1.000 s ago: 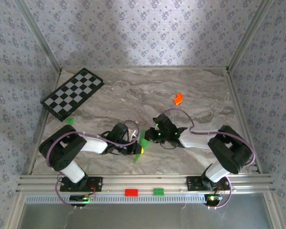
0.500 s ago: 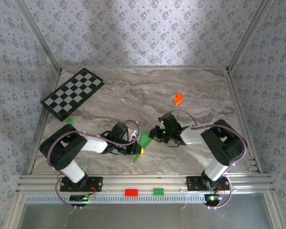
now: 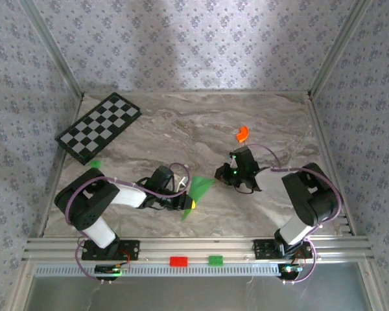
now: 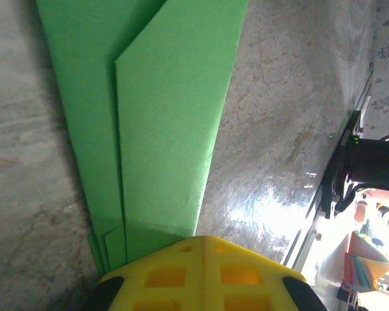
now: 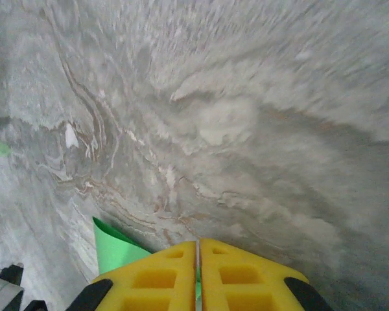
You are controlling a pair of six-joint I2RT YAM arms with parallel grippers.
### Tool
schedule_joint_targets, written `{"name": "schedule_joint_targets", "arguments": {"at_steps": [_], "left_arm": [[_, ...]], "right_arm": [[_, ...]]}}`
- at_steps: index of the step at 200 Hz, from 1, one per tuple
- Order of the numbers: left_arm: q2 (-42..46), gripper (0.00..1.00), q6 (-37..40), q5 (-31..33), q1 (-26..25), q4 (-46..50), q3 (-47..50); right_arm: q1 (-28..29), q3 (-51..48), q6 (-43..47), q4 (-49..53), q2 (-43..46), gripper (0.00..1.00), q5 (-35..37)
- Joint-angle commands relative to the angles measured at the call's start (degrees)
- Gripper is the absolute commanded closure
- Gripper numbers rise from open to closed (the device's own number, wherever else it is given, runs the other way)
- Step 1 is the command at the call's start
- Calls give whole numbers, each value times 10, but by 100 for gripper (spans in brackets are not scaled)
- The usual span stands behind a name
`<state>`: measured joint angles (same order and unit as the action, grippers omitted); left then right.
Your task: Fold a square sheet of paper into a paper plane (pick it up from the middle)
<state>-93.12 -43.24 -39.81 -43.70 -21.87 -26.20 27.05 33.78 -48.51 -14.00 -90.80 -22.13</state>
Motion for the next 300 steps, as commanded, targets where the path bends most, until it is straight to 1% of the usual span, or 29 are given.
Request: {"name": "schedule_joint_targets", "arguments": {"at_steps": [1,27,49,68,88,104,118,151,171,181,195,231,251,265,279,300], "left_arm": [[-34,100,21,41,-4,113,32],[-30,100,23,42,-3,116,29],[-29,100,24,43,-4,119,25],[-28,100,24,42,-4,121,21],[-24,100,25,40,-4,125,18],[-16,100,26,34,-4,133,13],[1,100,20,28,-4,137,10],[60,100,18,14,-3,184,-38],[78,97,29,16,-4,215,-82],[72,97,36,24,-4,228,-102],[46,96,40,20,-3,227,-124],[-29,95,26,13,-8,176,-156],[-64,95,32,24,-10,181,-166],[-73,95,32,24,-17,180,-157],[-71,95,41,38,-28,202,-146],[-52,96,47,55,-42,221,-114]], "right_arm": [[5,17,36,63,58,88,16],[45,23,32,56,79,86,8],[89,37,21,62,52,86,9],[111,40,16,57,22,88,19],[110,40,8,66,-9,94,29],[109,35,9,90,-26,96,36],[106,21,2,85,-36,100,41],[115,7,6,88,-48,100,50],[120,3,2,79,-51,100,52],[121,4,1,78,-50,100,53],[121,6,1,83,-50,100,56],[122,7,0,86,-49,100,58],[122,4,0,87,-47,100,59],[123,3,2,95,-46,100,63],[123,4,6,103,-45,100,68],[121,4,11,119,-44,100,78]]}}
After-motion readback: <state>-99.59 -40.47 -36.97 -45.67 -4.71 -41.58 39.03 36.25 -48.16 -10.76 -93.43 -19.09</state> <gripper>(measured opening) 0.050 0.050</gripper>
